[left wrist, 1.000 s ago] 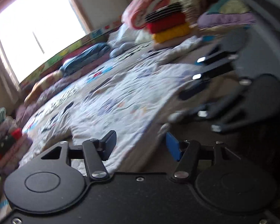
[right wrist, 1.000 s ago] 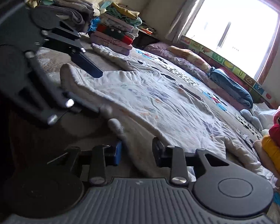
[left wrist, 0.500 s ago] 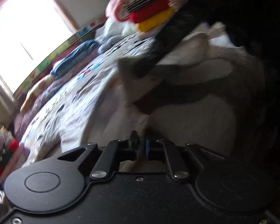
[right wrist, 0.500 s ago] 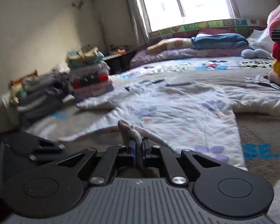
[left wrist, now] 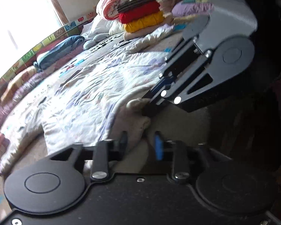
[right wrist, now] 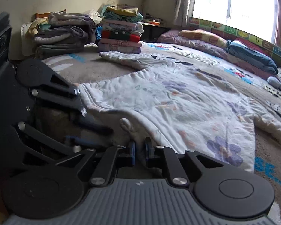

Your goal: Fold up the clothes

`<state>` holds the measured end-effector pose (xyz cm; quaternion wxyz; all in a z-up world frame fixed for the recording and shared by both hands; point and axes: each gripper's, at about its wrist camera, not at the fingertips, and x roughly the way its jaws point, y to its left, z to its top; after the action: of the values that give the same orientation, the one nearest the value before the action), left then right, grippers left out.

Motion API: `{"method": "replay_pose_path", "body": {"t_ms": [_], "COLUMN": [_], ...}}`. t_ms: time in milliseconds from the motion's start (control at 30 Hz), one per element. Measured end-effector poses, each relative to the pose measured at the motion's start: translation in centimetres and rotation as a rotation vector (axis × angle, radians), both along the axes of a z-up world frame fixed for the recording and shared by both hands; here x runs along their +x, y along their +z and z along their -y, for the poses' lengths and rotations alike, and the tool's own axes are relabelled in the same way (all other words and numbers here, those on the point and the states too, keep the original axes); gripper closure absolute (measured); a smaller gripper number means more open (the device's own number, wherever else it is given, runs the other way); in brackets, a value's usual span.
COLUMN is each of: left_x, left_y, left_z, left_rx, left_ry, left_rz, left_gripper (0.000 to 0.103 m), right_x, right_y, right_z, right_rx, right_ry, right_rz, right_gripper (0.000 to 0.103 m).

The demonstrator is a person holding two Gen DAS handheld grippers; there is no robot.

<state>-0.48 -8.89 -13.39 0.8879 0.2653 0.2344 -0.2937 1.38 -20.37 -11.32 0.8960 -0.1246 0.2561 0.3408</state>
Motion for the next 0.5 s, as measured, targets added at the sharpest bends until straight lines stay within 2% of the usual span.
{"method": "replay_pose_path", "body": {"t_ms": [233,300,367,467,500], "left_x": [-0.1,0.0,0.7,2.5,2.8], "left_y": [3.0,3.5,4.0,4.1,4.1], "left_z": [-3.3,-3.9,-4.7,-6.4,-6.7], "left_rx": [-0.241,-0.295,-0.336,-0.383,-0.388], "left_ry": [0.032,0.068,0.134,0.308,0.341], "left_rz": [-0.069,-0.071,-0.067,-0.077,-0.083], "left_gripper": [0.066,0.066,0.066,0.065,0.065], "right_x": [-0.3,0.0,0.2,-0.3,-0.7], "right_y": [1.0,1.1,1.0,0.2,-0.4], "right_z": [1.2,1.2,1.0,-0.9,-1.9], "right_rx": [0.165,0.230,0.239,0.141,0.061], "right_ry": [0.013,0.014,0.003,-0.031,-0.014], "right_rz": [-0.062,-0.108,-0.124,-0.065,-0.032], "right_gripper": [0.077,0.074,0.073,0.071,0.071]}}
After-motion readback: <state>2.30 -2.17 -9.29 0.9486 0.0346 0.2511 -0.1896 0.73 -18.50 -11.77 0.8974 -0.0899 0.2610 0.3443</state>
